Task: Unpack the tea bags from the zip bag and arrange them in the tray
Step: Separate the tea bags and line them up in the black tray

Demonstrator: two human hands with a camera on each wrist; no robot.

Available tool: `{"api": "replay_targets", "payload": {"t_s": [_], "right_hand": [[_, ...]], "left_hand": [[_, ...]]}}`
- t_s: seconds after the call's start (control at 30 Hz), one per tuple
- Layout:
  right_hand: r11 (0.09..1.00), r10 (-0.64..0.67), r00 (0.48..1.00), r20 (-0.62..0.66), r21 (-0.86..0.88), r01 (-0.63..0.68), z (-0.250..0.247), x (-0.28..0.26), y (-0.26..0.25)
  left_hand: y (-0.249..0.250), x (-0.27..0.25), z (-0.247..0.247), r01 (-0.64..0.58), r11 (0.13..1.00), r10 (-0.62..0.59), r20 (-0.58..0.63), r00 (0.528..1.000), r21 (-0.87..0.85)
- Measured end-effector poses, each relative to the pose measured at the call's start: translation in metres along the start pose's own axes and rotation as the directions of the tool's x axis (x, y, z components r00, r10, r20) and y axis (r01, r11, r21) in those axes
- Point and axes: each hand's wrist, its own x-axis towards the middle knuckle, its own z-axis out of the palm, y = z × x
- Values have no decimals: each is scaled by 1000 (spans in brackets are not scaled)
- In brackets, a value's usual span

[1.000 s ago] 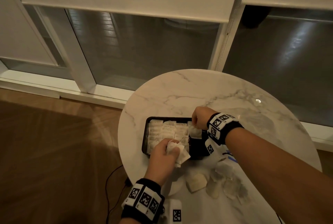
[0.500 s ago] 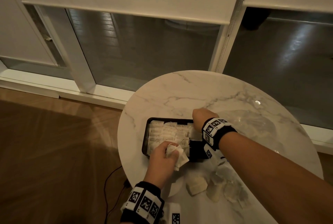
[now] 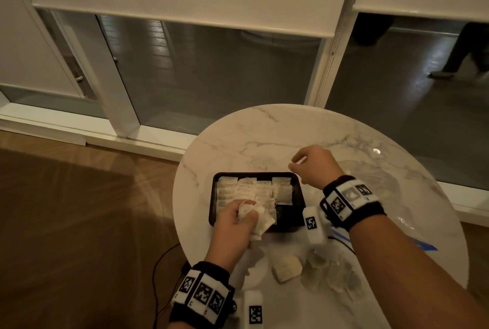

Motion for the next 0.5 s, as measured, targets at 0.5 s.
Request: {"api": "replay_targets", "payload": {"t_s": [0.5], "right_hand": [[690, 15, 995, 99, 719, -82, 22, -121, 24]], "left_hand": [[19, -13, 29, 51, 949, -22, 93, 995, -310]]}}
